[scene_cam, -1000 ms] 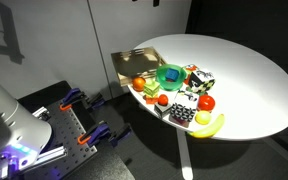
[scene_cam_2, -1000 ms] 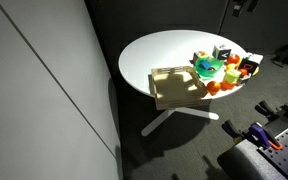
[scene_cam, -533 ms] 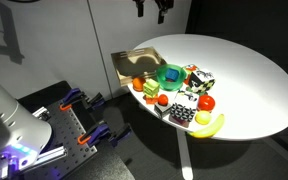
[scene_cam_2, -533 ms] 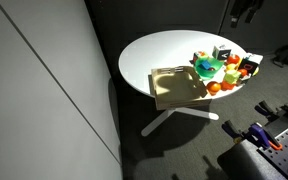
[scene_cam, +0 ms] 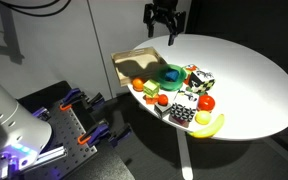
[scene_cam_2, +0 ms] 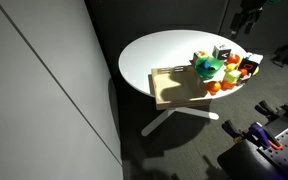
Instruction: Pick up the light green block from the orange block and put it in the wooden tray
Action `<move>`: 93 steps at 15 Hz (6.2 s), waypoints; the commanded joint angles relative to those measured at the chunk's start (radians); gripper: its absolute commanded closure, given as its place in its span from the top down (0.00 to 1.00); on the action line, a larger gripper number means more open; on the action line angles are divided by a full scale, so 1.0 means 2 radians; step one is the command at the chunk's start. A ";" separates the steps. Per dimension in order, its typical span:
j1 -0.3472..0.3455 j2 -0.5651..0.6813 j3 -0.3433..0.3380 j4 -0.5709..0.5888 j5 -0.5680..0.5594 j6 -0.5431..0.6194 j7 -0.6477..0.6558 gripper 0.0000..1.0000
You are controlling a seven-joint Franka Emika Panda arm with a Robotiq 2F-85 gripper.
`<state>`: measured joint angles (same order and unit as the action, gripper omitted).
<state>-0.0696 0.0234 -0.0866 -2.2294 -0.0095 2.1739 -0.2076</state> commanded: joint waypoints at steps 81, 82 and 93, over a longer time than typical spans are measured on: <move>0.025 0.136 0.073 -0.005 0.021 0.108 0.010 0.31; 0.030 0.138 0.074 0.003 0.021 0.102 0.017 0.31; 0.091 0.192 0.077 0.109 0.002 0.054 0.131 0.31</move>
<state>0.0869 0.3596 0.0695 -2.1041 0.0136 2.3384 -0.0164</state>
